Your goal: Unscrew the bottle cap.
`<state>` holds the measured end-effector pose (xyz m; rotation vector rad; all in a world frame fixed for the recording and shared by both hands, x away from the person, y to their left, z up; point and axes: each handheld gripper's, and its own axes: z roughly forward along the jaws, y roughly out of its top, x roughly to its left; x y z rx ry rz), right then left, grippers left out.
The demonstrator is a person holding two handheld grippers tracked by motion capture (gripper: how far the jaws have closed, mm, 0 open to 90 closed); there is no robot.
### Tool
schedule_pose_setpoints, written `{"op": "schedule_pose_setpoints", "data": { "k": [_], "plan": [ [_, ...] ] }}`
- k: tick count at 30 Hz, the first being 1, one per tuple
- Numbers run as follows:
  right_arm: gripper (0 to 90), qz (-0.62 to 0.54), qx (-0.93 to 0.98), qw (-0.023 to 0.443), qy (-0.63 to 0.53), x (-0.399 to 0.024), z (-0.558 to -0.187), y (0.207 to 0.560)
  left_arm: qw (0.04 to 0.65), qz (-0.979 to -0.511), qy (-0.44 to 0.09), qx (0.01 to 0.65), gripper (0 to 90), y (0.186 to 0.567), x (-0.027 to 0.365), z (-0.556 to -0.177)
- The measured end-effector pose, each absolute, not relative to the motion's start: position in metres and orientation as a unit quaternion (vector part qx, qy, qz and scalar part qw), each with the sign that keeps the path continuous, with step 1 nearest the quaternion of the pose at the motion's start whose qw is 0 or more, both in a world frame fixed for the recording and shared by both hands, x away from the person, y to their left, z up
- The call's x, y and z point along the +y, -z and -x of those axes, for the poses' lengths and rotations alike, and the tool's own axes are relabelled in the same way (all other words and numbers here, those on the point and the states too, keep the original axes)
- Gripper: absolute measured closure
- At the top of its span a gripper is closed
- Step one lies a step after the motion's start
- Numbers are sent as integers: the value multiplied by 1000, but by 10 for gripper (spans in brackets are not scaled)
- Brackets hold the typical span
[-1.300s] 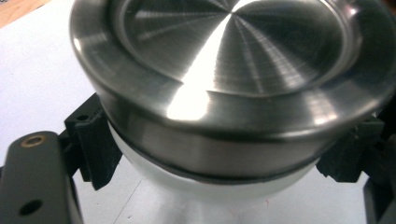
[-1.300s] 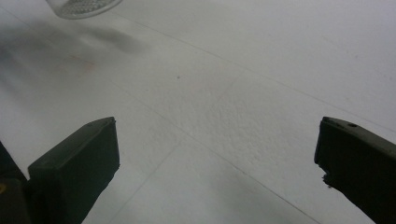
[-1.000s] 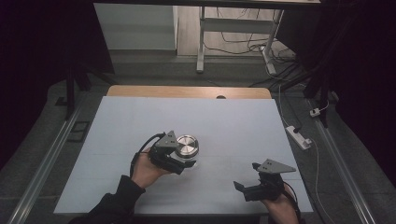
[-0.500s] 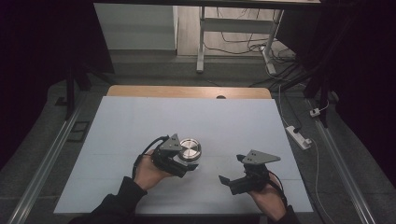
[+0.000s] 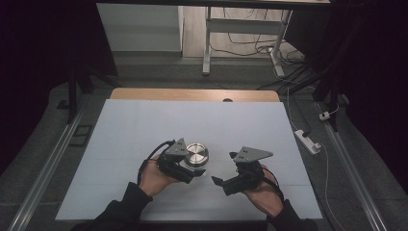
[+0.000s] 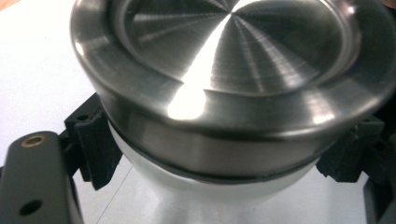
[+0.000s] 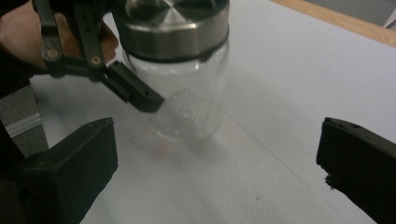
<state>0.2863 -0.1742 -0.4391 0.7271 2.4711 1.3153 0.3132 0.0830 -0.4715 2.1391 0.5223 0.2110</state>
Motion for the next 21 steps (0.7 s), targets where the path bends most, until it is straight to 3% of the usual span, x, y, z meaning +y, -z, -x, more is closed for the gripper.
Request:
{"op": "schedule_pose_setpoints", "data": {
  "k": [21],
  "plan": [
    [0,-230,853,122,-453,-120,-309,419,446,-864,-86,216,159,470,81,-313]
  ]
}}
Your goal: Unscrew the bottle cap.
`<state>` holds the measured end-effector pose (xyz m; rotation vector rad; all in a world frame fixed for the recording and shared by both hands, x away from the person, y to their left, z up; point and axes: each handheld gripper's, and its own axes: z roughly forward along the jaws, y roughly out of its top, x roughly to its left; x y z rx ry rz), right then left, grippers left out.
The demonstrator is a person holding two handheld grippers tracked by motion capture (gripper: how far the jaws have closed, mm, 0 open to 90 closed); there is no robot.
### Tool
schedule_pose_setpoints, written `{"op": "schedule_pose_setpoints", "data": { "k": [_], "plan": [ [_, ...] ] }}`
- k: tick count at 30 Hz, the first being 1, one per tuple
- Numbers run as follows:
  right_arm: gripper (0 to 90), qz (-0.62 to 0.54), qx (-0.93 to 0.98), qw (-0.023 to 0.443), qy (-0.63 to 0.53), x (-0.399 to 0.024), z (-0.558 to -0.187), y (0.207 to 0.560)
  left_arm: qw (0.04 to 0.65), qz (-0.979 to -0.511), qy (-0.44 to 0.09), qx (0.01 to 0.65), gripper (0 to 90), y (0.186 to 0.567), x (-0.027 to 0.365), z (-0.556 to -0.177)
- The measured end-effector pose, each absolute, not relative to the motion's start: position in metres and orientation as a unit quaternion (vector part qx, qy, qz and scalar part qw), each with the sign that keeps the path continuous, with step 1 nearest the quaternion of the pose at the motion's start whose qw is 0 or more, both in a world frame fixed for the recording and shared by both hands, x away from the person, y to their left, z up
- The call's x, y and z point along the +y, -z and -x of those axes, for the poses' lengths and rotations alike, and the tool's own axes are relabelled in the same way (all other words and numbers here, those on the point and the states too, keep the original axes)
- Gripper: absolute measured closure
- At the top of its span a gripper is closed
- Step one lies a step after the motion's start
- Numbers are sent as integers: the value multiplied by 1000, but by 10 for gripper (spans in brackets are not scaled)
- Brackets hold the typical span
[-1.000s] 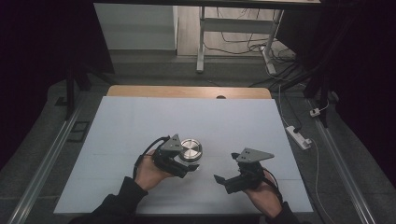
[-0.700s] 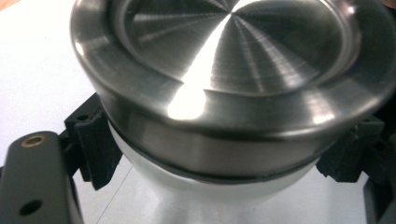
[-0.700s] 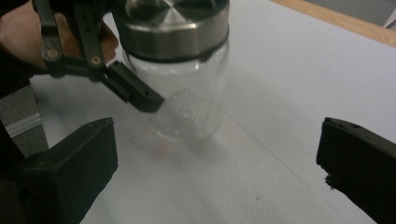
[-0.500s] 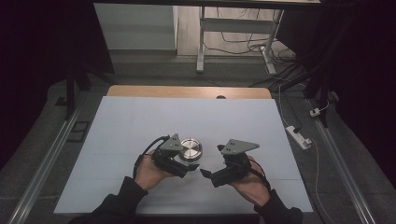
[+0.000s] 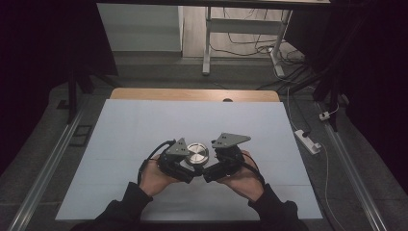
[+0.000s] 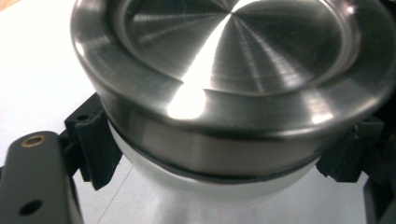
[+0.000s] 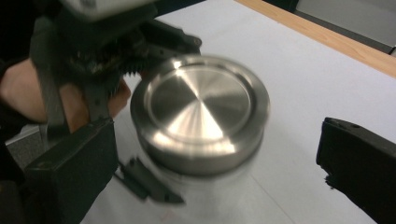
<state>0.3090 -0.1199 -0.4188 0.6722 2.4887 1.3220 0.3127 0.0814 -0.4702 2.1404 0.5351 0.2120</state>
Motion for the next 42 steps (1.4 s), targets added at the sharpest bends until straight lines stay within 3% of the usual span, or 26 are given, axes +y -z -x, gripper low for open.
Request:
{"op": "schedule_pose_setpoints", "data": {
  "k": [7,11,19,26,30,34,39,42],
  "plan": [
    [64,-233,858,125,-440,-106,-315,421,446,-864,-84,220,160,469,80,-313],
    [181,-216,862,116,-443,-103,-315,418,448,-862,-82,225,159,469,80,-313],
    [184,-184,870,94,-447,-106,-318,416,445,-869,-72,201,160,467,83,-313],
    [183,-81,877,5,-473,-122,-336,416,459,-874,-34,153,160,465,83,-311],
    [166,-49,873,-22,-485,-129,-342,419,455,-877,-39,149,160,465,79,-309],
    [35,-97,867,-4,-489,-130,-338,416,453,-875,-49,162,159,465,80,-309],
    [42,-163,865,69,-469,-126,-326,410,451,-867,-72,200,159,465,81,-308],
    [52,-195,855,77,-474,-124,-322,409,450,-863,-82,215,159,465,81,-308]
  ]
}}
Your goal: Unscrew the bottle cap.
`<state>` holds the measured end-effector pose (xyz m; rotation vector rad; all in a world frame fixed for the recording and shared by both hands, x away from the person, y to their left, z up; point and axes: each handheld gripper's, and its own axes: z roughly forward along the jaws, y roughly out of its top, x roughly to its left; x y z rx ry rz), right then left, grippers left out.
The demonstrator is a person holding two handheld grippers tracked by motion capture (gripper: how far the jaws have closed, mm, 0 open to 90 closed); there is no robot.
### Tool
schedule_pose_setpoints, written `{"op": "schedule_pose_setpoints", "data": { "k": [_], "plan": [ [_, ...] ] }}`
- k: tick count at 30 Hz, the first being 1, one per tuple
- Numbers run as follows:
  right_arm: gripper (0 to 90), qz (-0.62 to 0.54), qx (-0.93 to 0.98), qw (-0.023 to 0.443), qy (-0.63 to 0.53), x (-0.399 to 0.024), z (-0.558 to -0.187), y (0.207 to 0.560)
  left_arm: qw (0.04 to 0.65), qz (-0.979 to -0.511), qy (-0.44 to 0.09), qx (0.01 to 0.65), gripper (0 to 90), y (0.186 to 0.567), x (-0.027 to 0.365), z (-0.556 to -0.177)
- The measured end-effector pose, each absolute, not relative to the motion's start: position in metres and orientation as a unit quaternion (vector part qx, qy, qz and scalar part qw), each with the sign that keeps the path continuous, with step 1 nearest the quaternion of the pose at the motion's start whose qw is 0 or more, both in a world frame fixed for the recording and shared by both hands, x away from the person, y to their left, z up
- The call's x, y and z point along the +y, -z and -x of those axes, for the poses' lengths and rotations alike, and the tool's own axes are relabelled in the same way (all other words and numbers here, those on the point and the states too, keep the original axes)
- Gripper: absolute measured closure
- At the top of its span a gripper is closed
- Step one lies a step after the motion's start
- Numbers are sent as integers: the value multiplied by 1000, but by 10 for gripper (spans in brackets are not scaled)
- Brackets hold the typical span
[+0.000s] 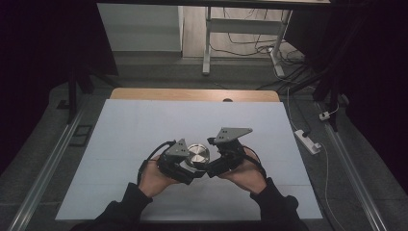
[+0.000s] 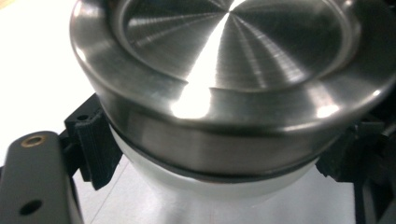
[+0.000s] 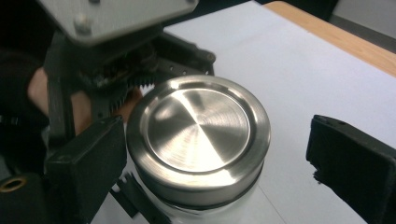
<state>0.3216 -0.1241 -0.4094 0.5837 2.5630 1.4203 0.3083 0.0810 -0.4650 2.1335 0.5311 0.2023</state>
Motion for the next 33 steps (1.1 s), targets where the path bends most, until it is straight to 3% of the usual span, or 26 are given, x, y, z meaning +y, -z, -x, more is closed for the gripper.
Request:
{"op": "schedule_pose_setpoints", "data": {
  "k": [9,13,17,26,29,30,33],
  "plan": [
    [64,-225,853,103,-460,-112,-317,418,444,-861,-92,231,159,466,77,-306],
    [180,-217,852,97,-467,-109,-315,421,440,-867,-88,218,159,465,75,-306],
    [184,-202,857,94,-464,-109,-314,420,442,-870,-81,204,159,466,75,-306],
    [185,-91,869,-13,-486,-126,-328,421,465,-875,-17,134,160,466,76,-305],
    [180,-79,866,-42,-493,-131,-333,424,457,-879,-20,131,159,467,74,-306],
    [108,-92,867,-37,-488,-132,-334,426,456,-878,-25,143,159,468,73,-306],
    [40,-128,868,-11,-479,-130,-332,423,446,-878,-50,169,159,467,75,-306]
  ]
}}
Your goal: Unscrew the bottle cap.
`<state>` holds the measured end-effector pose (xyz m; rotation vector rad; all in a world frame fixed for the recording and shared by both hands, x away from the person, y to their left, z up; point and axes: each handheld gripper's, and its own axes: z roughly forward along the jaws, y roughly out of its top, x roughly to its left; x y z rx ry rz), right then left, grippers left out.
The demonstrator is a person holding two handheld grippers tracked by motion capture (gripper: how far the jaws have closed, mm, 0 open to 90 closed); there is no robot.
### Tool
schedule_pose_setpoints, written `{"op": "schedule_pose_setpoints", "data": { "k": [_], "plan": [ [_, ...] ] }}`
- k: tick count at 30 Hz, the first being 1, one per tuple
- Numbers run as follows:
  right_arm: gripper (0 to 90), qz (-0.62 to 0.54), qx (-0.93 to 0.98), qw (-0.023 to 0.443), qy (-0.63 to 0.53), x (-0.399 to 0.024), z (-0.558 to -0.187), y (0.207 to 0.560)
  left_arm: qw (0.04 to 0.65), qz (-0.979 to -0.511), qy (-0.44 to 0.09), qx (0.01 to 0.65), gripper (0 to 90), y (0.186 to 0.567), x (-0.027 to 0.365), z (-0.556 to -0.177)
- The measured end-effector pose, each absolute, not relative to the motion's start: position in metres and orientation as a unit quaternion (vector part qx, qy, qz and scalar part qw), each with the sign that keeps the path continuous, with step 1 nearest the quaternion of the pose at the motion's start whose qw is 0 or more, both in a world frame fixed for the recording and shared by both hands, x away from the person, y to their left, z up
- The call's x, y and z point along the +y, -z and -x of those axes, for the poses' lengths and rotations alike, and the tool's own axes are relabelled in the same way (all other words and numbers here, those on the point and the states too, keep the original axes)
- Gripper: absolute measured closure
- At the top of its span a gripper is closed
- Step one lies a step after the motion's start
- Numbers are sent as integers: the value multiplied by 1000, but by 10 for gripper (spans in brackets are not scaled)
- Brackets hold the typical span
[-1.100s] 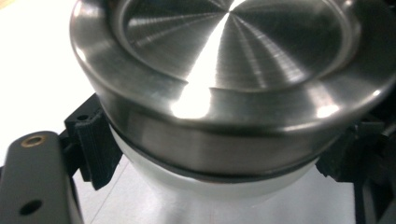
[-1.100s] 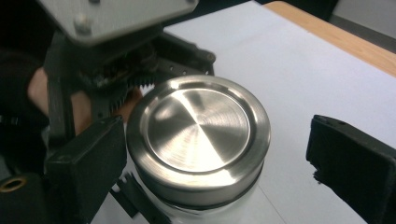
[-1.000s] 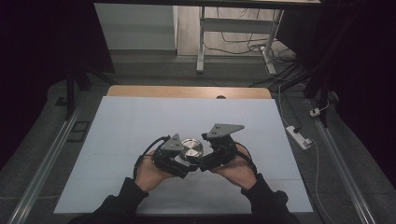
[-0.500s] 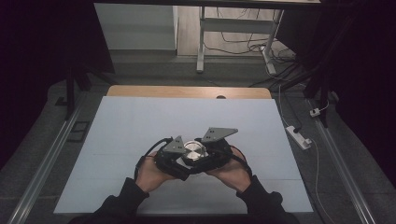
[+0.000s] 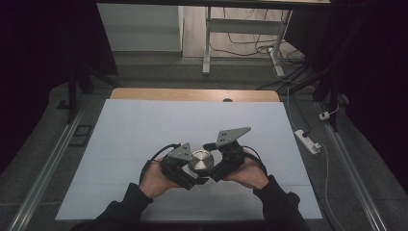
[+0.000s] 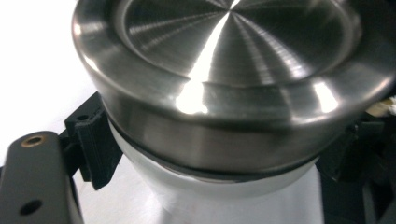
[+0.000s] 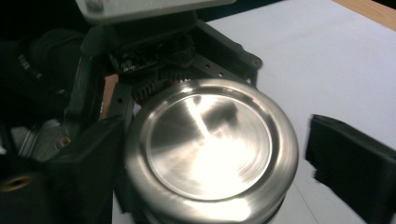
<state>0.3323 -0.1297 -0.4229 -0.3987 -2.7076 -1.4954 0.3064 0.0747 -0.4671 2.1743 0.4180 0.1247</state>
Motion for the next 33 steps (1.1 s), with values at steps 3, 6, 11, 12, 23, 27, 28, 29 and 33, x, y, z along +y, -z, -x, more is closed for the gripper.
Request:
{"op": "schedule_pose_setpoints", "data": {
  "k": [3,6,11,12,23,27,28,29,33],
  "plan": [
    [45,162,-870,-44,463,-125,-325,416,444,-871,-73,196,159,466,76,-306],
    [87,186,-865,-65,462,-119,-320,415,442,-869,-81,206,159,466,76,-306],
    [181,186,-861,-86,465,-112,-315,418,436,-871,-91,207,159,464,73,-303],
    [181,186,-861,-86,465,-112,-315,418,435,-872,-91,206,159,464,73,-303],
    [193,138,-868,-38,475,-119,-318,414,456,-876,-40,154,159,465,77,-306],
    [193,107,-870,-27,480,-120,-318,413,464,-876,-24,129,160,465,80,-307],
    [192,98,-871,-24,482,-121,-318,413,464,-877,-20,120,159,465,80,-307],
    [192,98,-871,-24,482,-121,-318,413,468,-876,-11,113,159,465,81,-307],
    [189,49,-875,5,481,-124,-320,414,469,-879,6,85,159,468,79,-306]
  ]
}}
